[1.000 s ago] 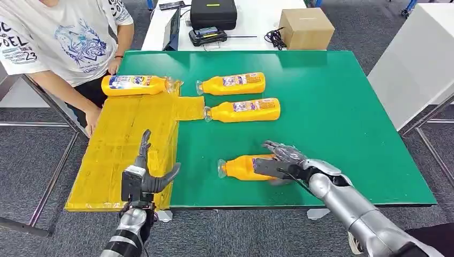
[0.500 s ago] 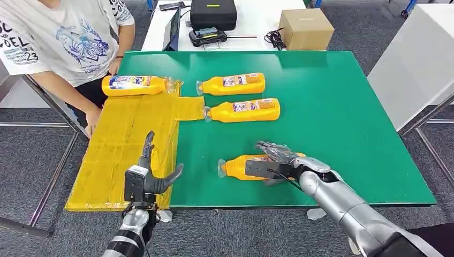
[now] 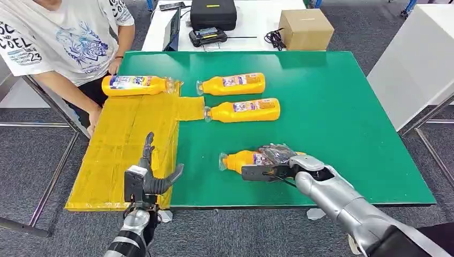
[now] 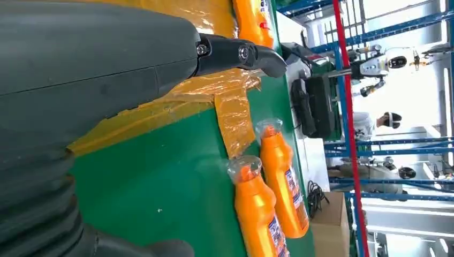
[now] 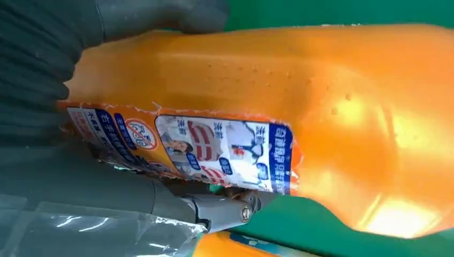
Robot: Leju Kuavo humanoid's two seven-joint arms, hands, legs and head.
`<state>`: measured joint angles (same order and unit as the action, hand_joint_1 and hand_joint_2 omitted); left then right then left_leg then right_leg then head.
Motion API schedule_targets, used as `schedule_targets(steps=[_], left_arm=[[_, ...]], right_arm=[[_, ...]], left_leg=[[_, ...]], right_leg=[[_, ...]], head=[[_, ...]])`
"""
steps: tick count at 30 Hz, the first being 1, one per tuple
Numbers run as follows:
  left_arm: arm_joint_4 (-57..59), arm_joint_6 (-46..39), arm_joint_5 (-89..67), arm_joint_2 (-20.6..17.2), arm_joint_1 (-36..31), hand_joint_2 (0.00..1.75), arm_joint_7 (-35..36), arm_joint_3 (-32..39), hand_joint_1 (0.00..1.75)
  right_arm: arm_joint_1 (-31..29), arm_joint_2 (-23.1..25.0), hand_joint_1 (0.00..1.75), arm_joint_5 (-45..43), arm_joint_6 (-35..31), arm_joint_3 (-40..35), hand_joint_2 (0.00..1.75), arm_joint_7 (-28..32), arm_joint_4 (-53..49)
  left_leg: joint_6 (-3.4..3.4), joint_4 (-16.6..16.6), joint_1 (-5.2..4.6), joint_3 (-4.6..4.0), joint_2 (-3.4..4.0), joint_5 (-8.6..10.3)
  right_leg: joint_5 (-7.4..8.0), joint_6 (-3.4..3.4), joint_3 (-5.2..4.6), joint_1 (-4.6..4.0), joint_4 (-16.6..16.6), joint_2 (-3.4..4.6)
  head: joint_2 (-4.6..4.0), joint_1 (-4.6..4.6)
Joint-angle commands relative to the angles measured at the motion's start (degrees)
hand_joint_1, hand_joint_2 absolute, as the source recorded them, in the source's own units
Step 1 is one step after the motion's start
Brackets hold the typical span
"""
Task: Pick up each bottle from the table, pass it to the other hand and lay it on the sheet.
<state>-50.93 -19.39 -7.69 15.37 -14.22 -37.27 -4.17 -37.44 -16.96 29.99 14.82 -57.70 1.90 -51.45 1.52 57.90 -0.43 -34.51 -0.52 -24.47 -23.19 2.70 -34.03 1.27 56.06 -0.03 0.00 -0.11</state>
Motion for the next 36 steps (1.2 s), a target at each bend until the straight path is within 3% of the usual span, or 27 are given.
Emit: schedule_targets(steps=[1,4,10,13,14,16,22,24,28,36], left_arm=[[1.98,0.21,0.29,0.09,-1.15,1.75,0.21,0.83,0.0],[1.98,0.21,0.29,0.09,-1.15,1.75,0.21,0.83,0.0],[0.17,0.64,-0.64,0.35,-0.06,1.75,0.65,2.12,0.0],[-2.07,0.88,-1.04,0.32,1.39,1.75,0.66,2.69,0.0],[-3.65,1.0,-1.12,0.43,2.45,1.75,0.71,3.1,0.0],[-6.67,1.66,-1.17,0.77,4.35,1.75,0.89,3.32,0.0],[-7.3,1.7,-1.44,0.89,4.67,1.75,1.53,3.19,0.0],[-8.07,2.6,-1.2,1.04,5.15,1.75,1.55,2.86,0.0],[-12.91,7.65,2.46,1.46,7.65,1.75,4.66,0.28,0.0],[-15.83,10.62,5.41,0.95,8.59,1.75,7.07,-2.69,0.0]], right_arm=[[-1.15,0.26,1.71,0.19,0.24,-5.0,1.75,-0.43,4.65],[-1.15,0.26,1.71,0.19,0.24,-5.0,1.75,-0.43,4.65],[3.5,1.74,1.75,4.02,-8.73,1.59,1.75,-1.9,2.62],[12.42,2.34,1.75,3.38,-17.07,14.22,1.75,0.17,-9.54],[18.63,5.42,1.75,3.53,-23.96,22.65,1.75,3.77,-17.53],[26.28,11.46,1.75,5.77,-31.14,31.71,1.75,7.57,-29.7],[27.32,12.66,1.75,7.67,-28.84,33.96,1.75,7.25,-31.86],[29.14,16.12,1.75,6.08,-35.76,38.6,1.75,14.15,-34.21],[34.81,20.18,1.75,3.43,-44.19,45.21,1.75,19.34,-43.64],[36.8,21.57,1.75,1.96,-46.96,48.56,1.75,23.15,-43.43]], left_leg=[[-0.08,-0.02,0.07,0.1,0.01,-0.03],[-0.09,-0.02,0.09,0.12,0.01,-0.04],[-0.08,-0.04,0.1,0.2,-0.02,-0.02],[-0.08,-0.04,0.11,0.18,-0.04,-0.03],[-0.07,-0.04,0.1,0.16,-0.03,-0.02],[-0.12,-0.05,0.16,0.2,-0.01,-0.08],[-0.15,0.04,0.16,-0.1,-0.05,-0.15],[-0.13,0.04,0.2,-0.12,-0.22,-0.12],[-0.1,0.07,0.15,-0.33,-0.15,-0.12],[-0.07,-0.01,0.06,-0.3,-0.19,-0.07]], right_leg=[[-0.01,-0.1,0.13,-0.08,-0.06,-0.02],[-0.02,-0.11,0.15,-0.09,-0.06,-0.02],[-0.01,-0.1,0.23,-0.11,-0.1,-0.06],[-0.02,-0.11,0.23,-0.12,-0.1,-0.08],[-0.02,-0.09,0.2,-0.1,-0.1,-0.06],[-0.06,-0.15,0.25,-0.17,-0.11,-0.04],[-0.14,-0.16,-0.07,-0.19,0.05,-0.12],[-0.19,-0.16,-0.01,-0.21,0.02,-0.29],[-0.24,0.02,-0.22,-0.13,0.11,-0.15],[-0.19,0.06,-0.18,-0.04,0.0,-0.17]], head=[[0.0,0.02],[0.0,0.02],[0.0,0.02],[0.0,0.04],[0.0,0.0],[0.0,0.04],[0.0,-0.04],[0.0,0.02],[0.0,0.07],[0.0,0.04]])
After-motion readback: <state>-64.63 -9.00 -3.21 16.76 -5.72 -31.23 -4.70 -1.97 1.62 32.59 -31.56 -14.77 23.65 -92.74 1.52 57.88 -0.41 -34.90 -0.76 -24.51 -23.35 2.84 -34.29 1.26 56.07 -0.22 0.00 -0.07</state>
